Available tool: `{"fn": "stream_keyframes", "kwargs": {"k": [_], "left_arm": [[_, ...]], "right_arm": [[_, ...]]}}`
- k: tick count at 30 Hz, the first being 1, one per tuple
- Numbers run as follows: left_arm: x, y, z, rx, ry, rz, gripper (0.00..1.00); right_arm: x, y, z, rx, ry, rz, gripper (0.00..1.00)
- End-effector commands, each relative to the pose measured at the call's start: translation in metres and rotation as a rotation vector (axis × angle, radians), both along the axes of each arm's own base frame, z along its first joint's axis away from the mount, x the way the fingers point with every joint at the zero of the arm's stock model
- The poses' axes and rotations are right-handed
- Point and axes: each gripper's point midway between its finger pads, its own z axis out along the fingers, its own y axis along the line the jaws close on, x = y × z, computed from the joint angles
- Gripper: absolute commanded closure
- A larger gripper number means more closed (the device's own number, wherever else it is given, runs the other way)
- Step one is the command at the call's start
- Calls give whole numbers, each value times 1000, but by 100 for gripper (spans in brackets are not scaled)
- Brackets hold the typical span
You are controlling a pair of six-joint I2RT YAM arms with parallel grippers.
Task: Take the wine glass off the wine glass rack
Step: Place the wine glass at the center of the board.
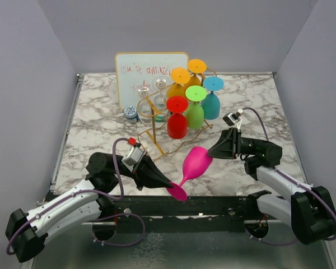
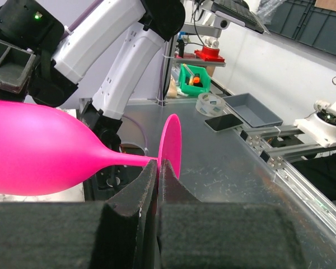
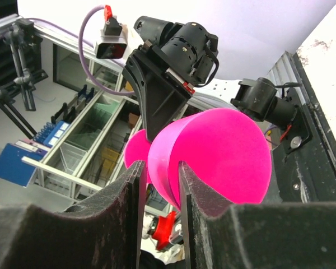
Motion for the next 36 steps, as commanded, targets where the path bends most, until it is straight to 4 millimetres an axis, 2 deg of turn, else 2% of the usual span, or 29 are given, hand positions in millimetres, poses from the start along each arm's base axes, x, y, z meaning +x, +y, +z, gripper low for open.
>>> {"fn": "stream_keyframes", "kwargs": {"k": [1,9,15,21,30,36], "left_arm": [[2,-1,-1,-21,-25,11,100],[3,-4,-9,-5,-54,-11,100],[5,-6,-6,-13,-77,-10,100],[5,-7,-7,-10,-78,-12,100],[4,-6,-3,-15,-74,-15,100],[4,-7,0,-12,-66,-21,100]], "right_arm": [[-24,-7,19,43,-187,47,67],[-31,-8,26,48,-184,63,68],[-35,-9,33,48,-190,77,70],[-38,-10,35,46,-186,84,77],[-39,-9,32,10,-184,77,98],[-40,-9,38,3,-210,72,99]]}}
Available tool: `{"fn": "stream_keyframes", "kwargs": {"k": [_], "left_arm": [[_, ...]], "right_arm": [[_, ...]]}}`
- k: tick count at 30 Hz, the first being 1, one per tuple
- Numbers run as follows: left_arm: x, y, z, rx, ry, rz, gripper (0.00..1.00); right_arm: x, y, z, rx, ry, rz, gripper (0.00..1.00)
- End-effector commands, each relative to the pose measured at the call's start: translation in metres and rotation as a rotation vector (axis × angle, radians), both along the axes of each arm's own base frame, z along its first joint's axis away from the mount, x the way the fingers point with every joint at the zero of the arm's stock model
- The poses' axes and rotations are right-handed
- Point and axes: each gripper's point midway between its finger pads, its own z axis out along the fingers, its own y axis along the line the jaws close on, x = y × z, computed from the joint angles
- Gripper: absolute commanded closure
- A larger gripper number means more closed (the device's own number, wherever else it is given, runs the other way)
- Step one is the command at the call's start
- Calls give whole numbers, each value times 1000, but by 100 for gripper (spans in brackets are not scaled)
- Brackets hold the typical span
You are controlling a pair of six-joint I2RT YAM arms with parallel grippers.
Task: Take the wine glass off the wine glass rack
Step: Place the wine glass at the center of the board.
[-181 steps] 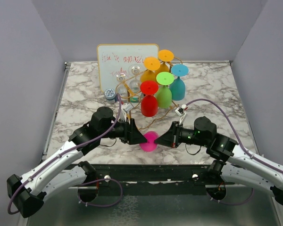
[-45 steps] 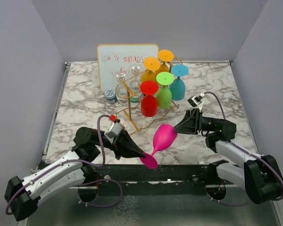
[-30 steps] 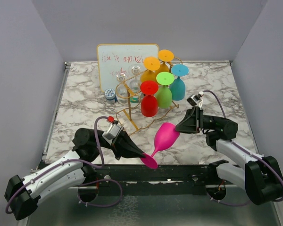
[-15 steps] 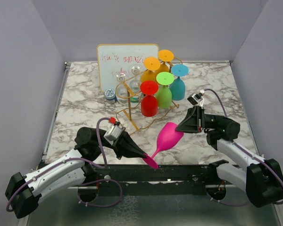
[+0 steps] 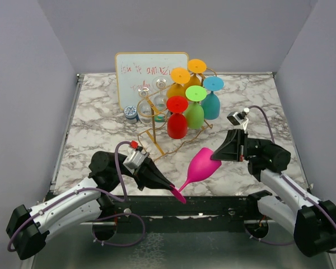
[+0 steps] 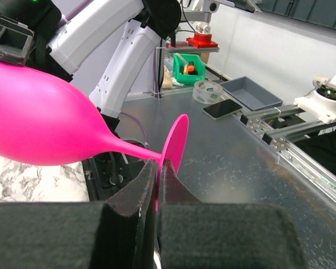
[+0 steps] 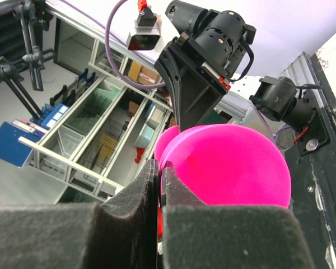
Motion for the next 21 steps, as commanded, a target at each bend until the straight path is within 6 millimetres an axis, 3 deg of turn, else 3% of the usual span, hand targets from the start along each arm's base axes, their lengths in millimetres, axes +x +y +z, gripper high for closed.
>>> {"fn": "stream_keyframes", "kwargs": {"k": [1,5,9,12,21], "left_arm": [[8,-5,8,-9,17,34,100],[10,-6,9,-8,16,37,100],[12,-8,9,-8,16,41,100],[12,-9,9,-11,14,45,100],[12,-9,7,8,55,42,100]], "right_arm": [[-15,-2,6,-22,-152,31,96],[-20,-3,6,-29,-164,45,66],[-26,-4,8,-38,-188,61,64],[-25,-3,7,-46,-187,58,69],[-25,-2,13,-16,-209,42,98]]}}
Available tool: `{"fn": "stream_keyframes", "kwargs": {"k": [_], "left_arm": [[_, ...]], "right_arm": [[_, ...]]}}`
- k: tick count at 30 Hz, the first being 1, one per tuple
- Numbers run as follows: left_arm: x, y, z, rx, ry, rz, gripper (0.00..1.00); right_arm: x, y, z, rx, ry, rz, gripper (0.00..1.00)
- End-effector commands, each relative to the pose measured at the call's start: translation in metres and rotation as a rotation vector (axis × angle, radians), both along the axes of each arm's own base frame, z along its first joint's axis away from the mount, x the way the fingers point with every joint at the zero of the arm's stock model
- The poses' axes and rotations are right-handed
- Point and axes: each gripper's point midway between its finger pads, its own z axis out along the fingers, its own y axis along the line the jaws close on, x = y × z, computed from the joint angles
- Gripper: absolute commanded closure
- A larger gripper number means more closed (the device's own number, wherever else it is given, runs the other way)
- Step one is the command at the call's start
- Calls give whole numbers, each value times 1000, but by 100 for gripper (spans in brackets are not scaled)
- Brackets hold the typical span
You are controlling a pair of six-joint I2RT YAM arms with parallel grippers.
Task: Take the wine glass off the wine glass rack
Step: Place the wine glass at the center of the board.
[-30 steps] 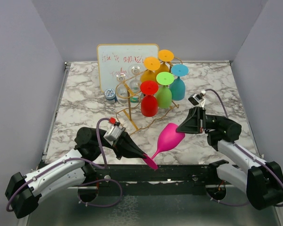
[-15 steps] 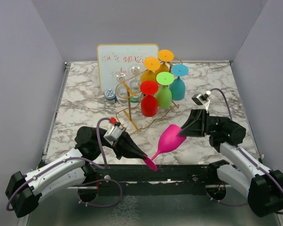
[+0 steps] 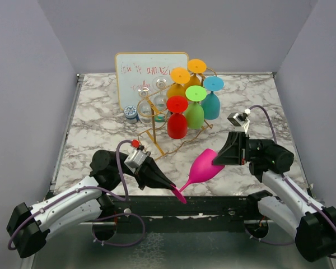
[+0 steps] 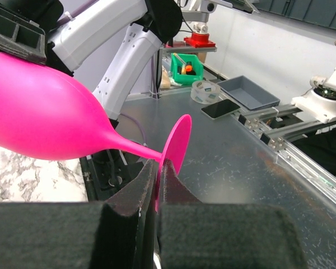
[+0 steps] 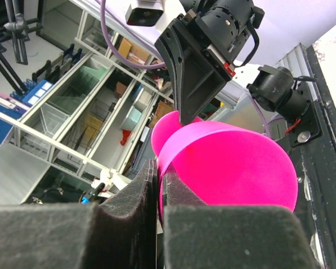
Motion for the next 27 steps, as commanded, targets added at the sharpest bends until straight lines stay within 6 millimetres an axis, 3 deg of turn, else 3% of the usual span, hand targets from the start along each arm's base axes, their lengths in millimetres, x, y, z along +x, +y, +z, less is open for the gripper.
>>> {"fn": "stream_keyframes", "kwargs": {"k": [1,4,10,15,17,22,27], "left_arm": [[12,-6,2,15,68,55,100],[14,-7,-2,28,91,58,99],[11,-6,-3,41,102,43,70],[4,-2,-12,93,170,12,35],[3,0,-16,111,189,19,13],[10,0,-27,177,227,83,4],[37,-2,-48,322,216,271,1]], "right_arm": [[-9,-1,10,18,-94,10,99],[-6,0,9,15,-82,-1,100],[1,3,0,-19,-54,-17,99],[19,8,-27,-141,-26,-60,99],[24,8,-39,-213,-29,-93,99],[25,6,-49,-312,-11,-104,99],[34,4,-67,-392,16,-148,99]]}}
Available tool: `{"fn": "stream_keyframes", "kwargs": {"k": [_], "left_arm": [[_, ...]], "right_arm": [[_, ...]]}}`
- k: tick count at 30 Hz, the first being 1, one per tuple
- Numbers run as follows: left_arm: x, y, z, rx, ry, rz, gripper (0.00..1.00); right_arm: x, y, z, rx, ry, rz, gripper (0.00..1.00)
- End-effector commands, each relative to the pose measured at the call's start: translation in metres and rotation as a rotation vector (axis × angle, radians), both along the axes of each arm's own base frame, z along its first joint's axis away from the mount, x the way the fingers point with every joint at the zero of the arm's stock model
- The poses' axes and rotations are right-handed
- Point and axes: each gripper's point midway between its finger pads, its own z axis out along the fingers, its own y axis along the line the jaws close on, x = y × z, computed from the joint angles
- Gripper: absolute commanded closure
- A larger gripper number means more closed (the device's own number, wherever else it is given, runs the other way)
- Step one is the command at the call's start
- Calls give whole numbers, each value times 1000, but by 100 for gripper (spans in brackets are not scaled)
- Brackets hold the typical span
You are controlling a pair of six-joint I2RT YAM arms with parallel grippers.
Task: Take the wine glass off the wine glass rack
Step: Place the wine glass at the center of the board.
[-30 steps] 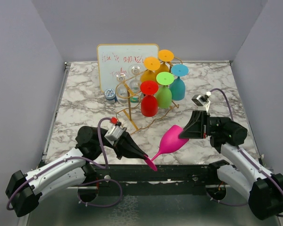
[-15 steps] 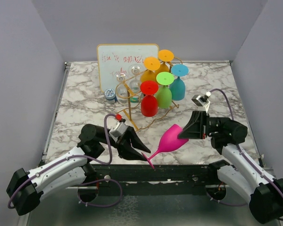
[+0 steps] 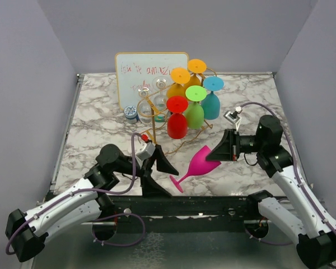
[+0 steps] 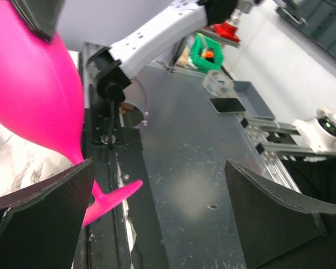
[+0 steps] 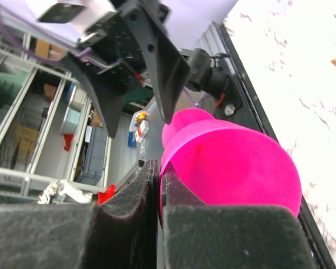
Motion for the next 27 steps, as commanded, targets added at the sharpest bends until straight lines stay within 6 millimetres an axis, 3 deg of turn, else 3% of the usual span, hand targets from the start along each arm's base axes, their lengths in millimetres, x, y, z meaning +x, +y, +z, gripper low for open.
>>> {"fn": "stream_keyframes", "kwargs": {"k": [1,5,11,21,25,27], "left_arm": [[33,-1,-27,204,-15,202,1],[45,3,-36,296,-32,268,1],[48,4,-39,293,-27,291,1],[65,10,-45,348,6,416,1],[96,19,-37,358,53,636,1],[102,28,-36,373,46,695,1]], "right_arm": [[4,-5,-37,-142,71,-62,99],[22,-13,-51,-273,60,-187,99],[50,-32,-62,-449,44,-368,100],[105,-101,-78,-776,-48,-808,99],[126,-127,-76,-887,-71,-944,99],[137,-143,-76,-957,-78,-1016,99]]}}
